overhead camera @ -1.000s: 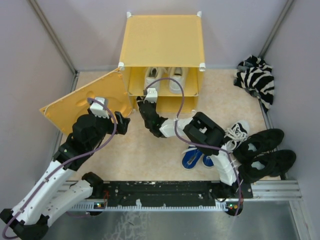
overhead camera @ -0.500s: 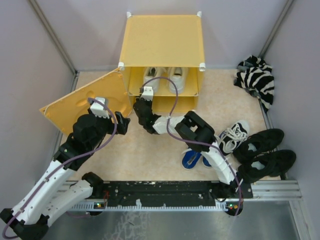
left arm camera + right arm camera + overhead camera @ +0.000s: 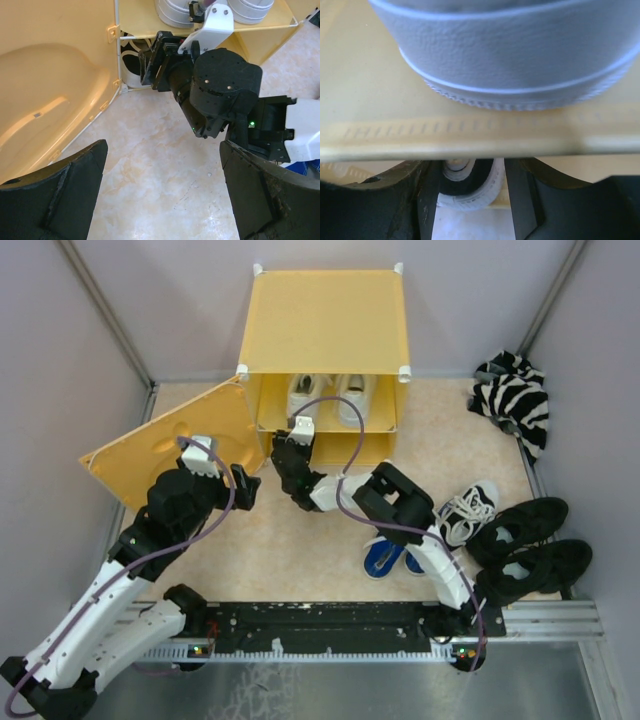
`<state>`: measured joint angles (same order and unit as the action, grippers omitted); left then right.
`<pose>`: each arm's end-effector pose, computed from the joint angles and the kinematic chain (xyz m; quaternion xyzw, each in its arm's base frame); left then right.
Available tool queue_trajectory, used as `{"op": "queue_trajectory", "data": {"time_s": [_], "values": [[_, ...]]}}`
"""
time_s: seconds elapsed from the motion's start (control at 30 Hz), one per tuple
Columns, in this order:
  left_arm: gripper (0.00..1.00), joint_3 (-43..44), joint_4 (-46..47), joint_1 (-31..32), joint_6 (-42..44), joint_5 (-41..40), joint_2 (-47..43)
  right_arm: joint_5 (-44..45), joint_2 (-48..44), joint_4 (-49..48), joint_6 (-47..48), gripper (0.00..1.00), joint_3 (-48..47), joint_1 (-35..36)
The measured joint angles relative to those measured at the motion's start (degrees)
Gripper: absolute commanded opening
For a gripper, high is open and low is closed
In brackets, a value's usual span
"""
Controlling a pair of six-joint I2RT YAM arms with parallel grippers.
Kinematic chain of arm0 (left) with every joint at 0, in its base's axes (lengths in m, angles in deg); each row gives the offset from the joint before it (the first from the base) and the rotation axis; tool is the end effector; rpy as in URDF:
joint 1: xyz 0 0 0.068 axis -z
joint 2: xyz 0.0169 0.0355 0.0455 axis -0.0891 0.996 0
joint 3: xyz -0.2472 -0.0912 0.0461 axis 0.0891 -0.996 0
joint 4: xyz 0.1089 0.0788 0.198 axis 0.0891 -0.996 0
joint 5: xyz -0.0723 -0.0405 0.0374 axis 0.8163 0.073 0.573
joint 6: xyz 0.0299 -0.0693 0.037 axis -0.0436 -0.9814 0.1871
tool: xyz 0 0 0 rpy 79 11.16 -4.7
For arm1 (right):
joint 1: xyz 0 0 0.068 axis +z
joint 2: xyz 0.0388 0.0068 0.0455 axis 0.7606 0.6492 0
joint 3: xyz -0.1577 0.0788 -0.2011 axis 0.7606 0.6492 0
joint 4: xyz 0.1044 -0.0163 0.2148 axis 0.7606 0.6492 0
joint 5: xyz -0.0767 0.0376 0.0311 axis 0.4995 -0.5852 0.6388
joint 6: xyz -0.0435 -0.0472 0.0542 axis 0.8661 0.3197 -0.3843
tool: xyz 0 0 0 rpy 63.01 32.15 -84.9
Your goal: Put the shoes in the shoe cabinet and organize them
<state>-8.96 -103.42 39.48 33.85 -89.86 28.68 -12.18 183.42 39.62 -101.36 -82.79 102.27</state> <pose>0.1508 -0.0831 0.3219 0.0786 0.7930 -0.1577 0.5832 0.3531 0.3743 0.1635 0.0660 0.7464 0.1089 0.6532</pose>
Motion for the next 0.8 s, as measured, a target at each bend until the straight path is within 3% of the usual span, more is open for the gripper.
{"op": "queue_trajectory", "data": {"time_s": [0.23, 0.4, 0.6, 0.8], "values": [[0.99, -0.2, 0.0, 0.0, 0.0, 0.0, 0.0, -0.7, -7.7, 0.5, -0.2, 0.59, 7.3, 1.4], [0.99, -0.2, 0.0, 0.0, 0.0, 0.0, 0.0, -2.0, -17.7, 8.1, -0.8, 0.65, 13.6, 3.9], [0.99, -0.2, 0.0, 0.0, 0.0, 0.3, 0.0, -4.9, -34.2, 36.8, -7.4, 0.66, 15.1, 4.8], [0.99, -0.2, 0.1, 0.0, -0.3, 1.6, -0.4, -5.7, -53.0, 76.5, -19.6, 0.66, 13.6, 2.8]]}}
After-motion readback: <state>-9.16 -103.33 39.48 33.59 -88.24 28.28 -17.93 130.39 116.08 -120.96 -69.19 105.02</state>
